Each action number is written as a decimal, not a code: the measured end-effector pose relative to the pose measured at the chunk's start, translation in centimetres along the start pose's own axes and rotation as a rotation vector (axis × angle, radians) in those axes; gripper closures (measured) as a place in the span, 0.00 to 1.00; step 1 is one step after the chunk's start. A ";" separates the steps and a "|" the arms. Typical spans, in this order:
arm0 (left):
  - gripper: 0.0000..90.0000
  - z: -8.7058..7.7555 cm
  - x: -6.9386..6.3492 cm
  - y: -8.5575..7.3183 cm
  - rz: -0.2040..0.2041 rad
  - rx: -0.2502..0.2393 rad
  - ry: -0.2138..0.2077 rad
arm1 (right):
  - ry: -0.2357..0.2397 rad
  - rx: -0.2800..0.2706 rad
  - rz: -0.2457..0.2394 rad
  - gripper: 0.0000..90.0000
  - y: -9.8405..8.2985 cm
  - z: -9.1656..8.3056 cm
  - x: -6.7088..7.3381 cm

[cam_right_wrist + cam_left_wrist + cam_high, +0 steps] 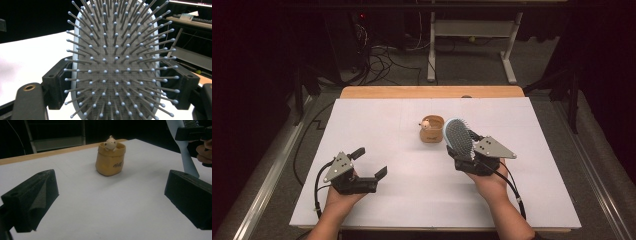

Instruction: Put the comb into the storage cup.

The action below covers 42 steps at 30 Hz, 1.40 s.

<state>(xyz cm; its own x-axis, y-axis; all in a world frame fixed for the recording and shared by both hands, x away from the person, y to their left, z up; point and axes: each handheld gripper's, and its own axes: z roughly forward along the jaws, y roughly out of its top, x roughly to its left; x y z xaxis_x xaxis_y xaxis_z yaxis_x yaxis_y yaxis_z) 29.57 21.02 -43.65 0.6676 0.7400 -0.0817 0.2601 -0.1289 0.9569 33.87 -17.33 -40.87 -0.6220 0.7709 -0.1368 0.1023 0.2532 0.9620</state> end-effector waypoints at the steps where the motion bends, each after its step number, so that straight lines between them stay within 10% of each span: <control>1: 0.00 0.1 0.0 0.1 0.005 0.004 0.005 | 0.000 0.000 -0.001 0.23 0.0 0.0 0.0; 31: 0.00 5.8 -1.8 4.3 0.046 -0.027 -0.094 | -0.006 0.003 0.014 0.23 0.3 0.6 -0.1; 42: 0.00 5.6 -3.0 4.4 0.058 -0.038 -0.127 | -0.004 0.001 0.005 0.23 0.3 0.9 0.4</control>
<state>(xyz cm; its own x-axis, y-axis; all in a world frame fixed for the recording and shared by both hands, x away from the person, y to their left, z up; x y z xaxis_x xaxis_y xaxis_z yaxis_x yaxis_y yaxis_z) 32.59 14.59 -40.78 0.7641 0.6425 -0.0582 0.1937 -0.1423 0.9707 34.39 -16.42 -40.88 -0.6182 0.7748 -0.1325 0.1061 0.2493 0.9626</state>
